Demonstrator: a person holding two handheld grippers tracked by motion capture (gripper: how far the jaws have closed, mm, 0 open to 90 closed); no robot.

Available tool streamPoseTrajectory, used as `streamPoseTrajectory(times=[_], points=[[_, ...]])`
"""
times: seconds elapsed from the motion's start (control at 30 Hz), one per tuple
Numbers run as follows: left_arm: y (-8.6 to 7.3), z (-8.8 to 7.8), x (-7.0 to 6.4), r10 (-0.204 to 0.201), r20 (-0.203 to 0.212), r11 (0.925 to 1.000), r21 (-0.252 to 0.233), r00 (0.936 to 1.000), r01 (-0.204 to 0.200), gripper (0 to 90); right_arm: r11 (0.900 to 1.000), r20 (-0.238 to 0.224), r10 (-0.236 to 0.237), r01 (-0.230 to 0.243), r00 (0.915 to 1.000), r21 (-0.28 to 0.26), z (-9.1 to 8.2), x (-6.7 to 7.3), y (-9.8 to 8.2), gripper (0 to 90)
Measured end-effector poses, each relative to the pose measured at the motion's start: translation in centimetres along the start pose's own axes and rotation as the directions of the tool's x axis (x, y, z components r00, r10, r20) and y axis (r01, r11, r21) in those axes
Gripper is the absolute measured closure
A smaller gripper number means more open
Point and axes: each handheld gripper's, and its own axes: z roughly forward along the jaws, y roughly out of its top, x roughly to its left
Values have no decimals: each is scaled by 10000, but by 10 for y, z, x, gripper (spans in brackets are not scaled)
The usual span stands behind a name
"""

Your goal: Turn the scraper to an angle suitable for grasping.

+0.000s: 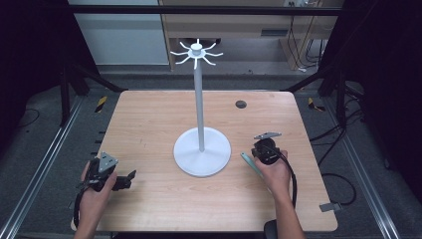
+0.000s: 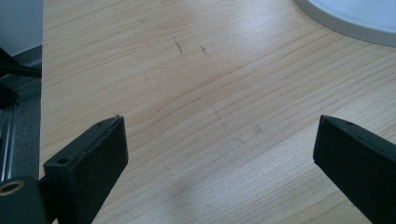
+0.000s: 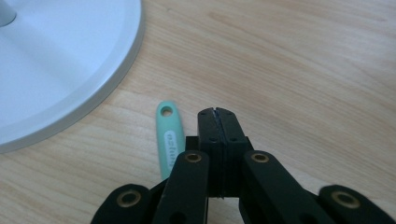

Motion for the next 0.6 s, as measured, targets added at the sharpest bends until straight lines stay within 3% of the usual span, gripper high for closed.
streamPoseTrajectory(times=[0.6], points=[[0, 1, -1, 40, 67, 10000, 43, 10000, -40, 28, 9974, -219, -225, 239, 9995, 679, 8, 6, -3, 900]])
